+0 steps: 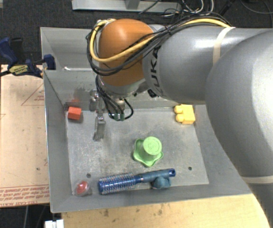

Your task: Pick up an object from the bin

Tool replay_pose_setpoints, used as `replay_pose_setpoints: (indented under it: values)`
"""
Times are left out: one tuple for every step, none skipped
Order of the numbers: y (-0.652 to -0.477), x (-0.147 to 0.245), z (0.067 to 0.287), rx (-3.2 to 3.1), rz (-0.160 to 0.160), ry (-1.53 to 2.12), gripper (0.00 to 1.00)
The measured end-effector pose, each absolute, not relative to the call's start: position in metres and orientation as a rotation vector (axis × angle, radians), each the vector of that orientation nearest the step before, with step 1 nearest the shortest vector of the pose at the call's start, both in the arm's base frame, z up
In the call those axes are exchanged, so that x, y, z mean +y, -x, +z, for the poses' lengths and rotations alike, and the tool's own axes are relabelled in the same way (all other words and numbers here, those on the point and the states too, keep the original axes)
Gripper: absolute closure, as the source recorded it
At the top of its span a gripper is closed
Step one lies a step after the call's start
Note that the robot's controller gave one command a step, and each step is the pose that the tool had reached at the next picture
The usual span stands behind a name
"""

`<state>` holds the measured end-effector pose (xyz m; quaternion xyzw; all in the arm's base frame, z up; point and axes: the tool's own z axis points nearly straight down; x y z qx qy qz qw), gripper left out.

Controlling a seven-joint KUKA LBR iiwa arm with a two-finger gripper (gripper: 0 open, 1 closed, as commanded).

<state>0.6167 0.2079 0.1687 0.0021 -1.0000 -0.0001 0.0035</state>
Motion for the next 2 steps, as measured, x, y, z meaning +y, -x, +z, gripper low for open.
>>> replay_pose_setpoints:
  values:
    - [-0.542,0.175,0.083,-3.128,0.004,-0.103,0.0]
    - [-0.612,0.156,0.208,-3.036,0.0,-0.846,0.0]
